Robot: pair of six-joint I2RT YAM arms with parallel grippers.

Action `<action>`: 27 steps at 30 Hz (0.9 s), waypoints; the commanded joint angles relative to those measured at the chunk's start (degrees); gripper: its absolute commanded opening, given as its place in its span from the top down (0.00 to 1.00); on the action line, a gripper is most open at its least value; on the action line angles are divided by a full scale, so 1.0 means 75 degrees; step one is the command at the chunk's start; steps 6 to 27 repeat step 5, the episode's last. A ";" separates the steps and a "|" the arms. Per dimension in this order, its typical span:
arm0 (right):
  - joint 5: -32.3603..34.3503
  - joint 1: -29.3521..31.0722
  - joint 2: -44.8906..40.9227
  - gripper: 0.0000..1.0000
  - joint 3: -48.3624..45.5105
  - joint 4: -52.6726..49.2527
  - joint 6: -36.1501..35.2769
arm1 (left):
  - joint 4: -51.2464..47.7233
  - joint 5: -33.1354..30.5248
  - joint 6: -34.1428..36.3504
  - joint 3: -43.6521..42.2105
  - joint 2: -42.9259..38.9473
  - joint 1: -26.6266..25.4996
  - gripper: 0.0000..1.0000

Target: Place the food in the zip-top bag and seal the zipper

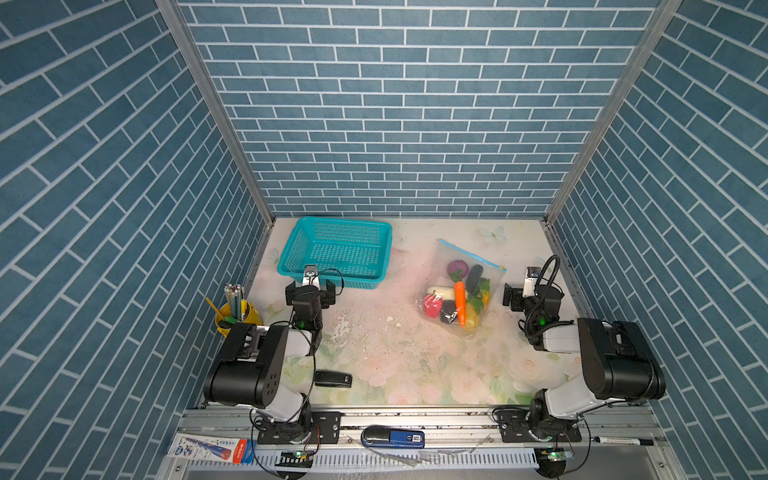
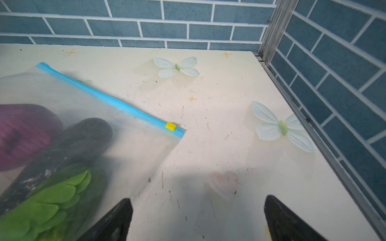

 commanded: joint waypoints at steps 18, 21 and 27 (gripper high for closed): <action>-0.0446 -0.0110 0.0051 0.01 0.0254 -0.0051 0.0165 | -0.0164 -0.0099 -0.0091 0.0158 0.0084 0.0059 0.01; -0.0446 -0.0110 0.0051 0.01 0.0254 -0.0051 0.0165 | -0.0164 -0.0099 -0.0091 0.0158 0.0084 0.0059 0.01; -0.0446 -0.0110 0.0051 0.01 0.0254 -0.0051 0.0165 | -0.0164 -0.0099 -0.0091 0.0158 0.0084 0.0059 0.01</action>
